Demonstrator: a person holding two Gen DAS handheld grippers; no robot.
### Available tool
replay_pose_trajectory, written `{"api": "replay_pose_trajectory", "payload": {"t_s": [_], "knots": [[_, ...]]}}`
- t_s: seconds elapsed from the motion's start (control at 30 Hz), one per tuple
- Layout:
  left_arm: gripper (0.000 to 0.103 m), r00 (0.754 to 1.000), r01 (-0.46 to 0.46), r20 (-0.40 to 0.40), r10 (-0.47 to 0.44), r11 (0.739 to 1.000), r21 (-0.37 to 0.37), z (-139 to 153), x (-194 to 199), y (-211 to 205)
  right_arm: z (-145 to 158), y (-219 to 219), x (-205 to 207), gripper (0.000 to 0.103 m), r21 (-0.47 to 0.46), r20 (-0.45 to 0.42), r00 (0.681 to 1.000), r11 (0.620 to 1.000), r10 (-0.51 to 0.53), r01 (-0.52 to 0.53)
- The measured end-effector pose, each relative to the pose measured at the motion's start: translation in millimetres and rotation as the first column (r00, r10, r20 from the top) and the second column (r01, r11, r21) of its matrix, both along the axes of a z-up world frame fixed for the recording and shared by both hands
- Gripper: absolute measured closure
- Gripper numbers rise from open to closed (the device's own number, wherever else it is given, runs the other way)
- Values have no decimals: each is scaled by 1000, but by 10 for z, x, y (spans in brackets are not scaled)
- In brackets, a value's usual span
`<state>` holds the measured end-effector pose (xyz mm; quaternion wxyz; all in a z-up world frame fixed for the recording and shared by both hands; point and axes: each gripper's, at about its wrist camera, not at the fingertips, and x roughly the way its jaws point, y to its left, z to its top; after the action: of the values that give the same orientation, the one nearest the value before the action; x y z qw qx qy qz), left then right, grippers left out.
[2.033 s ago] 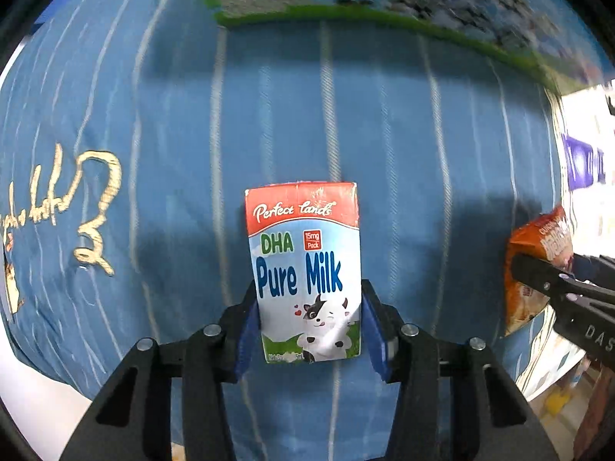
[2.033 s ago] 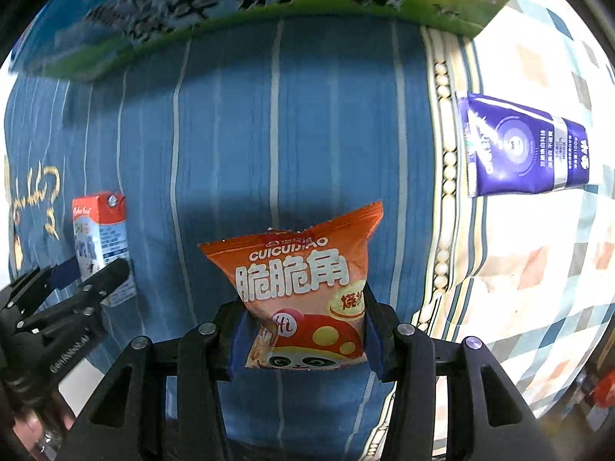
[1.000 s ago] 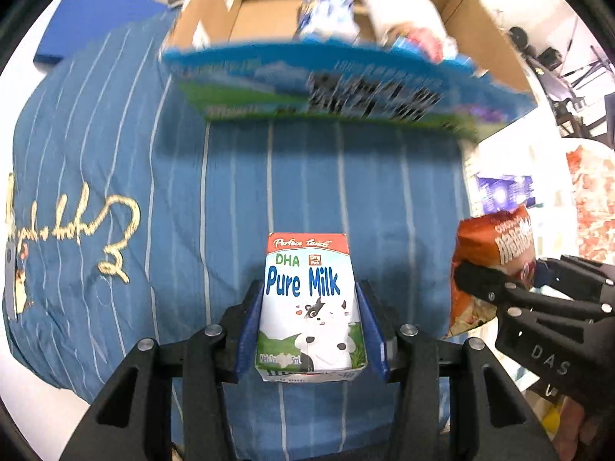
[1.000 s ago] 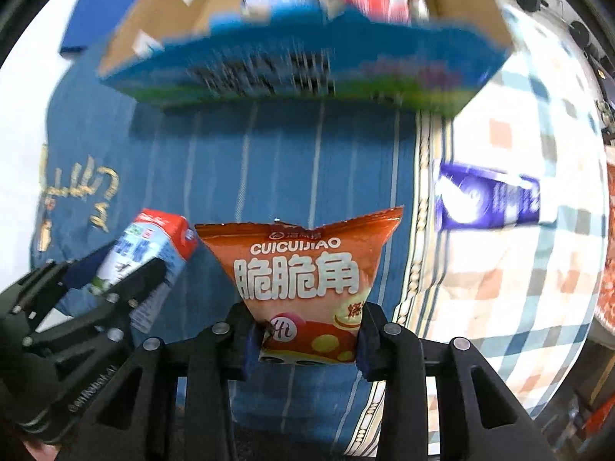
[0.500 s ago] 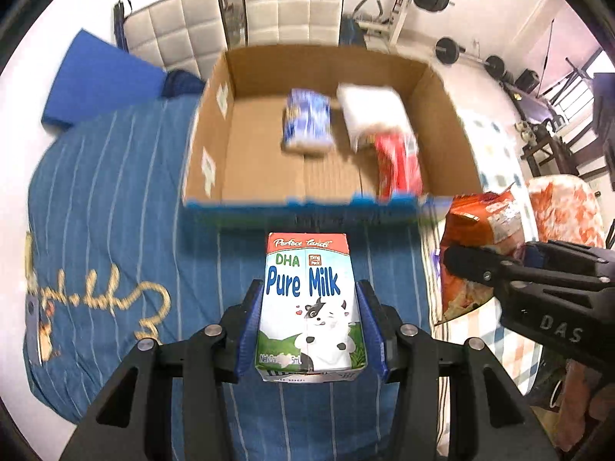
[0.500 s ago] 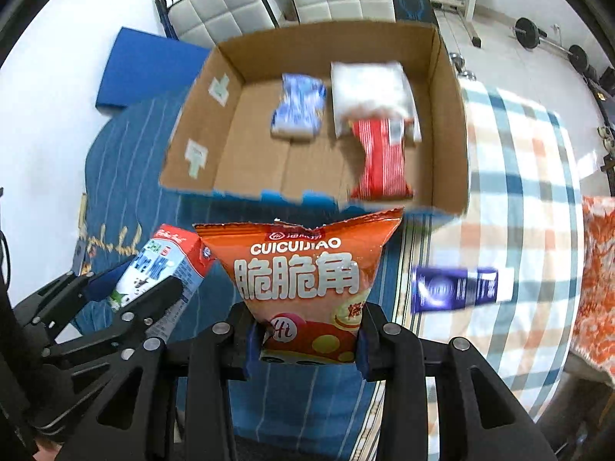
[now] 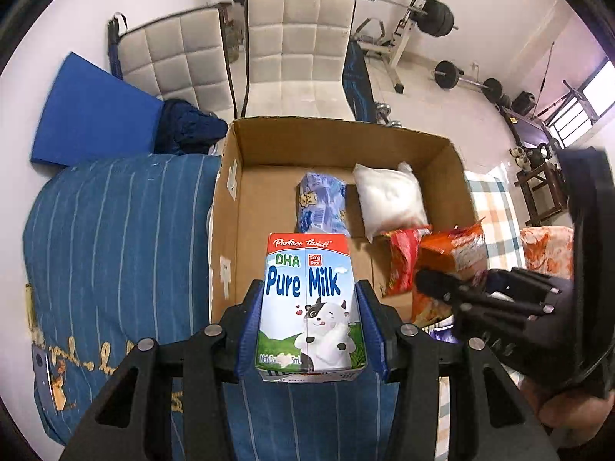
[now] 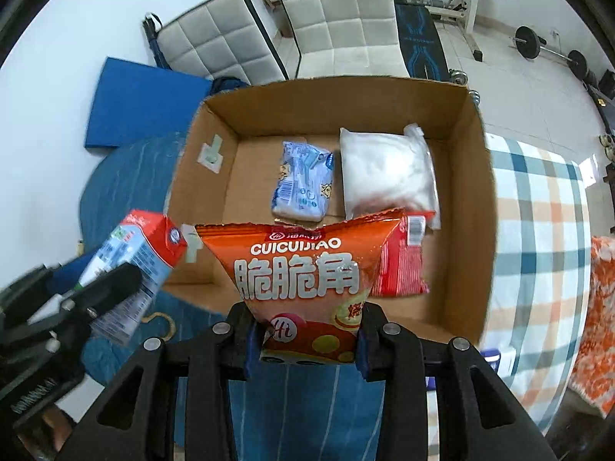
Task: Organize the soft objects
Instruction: 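Carry the milk carton and orange snack bag over the box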
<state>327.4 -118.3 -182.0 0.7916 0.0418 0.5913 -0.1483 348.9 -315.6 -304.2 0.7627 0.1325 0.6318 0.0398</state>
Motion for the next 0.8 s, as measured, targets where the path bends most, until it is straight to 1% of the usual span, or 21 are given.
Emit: {"api": "replay_pose_trajectory", "payload": {"t_s": [0.07, 0.2, 0.27, 0.33, 0.5, 0.63, 0.8], "knots": [[59, 1000, -1, -28, 1, 1000, -2, -83, 183, 2, -156, 38, 129, 64, -13, -27, 1000, 1000, 9, -10], [59, 994, 11, -106, -12, 1000, -5, -379, 488, -37, -460, 86, 289, 64, -33, -79, 997, 999, 18, -21], [59, 989, 5, -151, -6, 1000, -11, -546, 581, -48, -627, 87, 347, 64, -38, -108, 994, 999, 17, -21], [59, 978, -10, -210, 6, 1000, -22, -769, 670, -60, -763, 62, 394, 64, -32, -132, 991, 999, 11, -15], [59, 956, 0, -293, 2, 1000, 6, -1181, 768, -142, -1063, -1, 467, 64, -32, -185, 983, 999, 0, -6], [59, 941, 16, -337, -5, 999, 30, -1426, 784, -193, -1243, -27, 515, 64, -22, -219, 976, 1000, 5, -10], [58, 926, 18, -379, -1, 999, 41, -1632, 800, -218, -1441, -9, 585, 63, 0, -261, 965, 1000, 21, -22]]}}
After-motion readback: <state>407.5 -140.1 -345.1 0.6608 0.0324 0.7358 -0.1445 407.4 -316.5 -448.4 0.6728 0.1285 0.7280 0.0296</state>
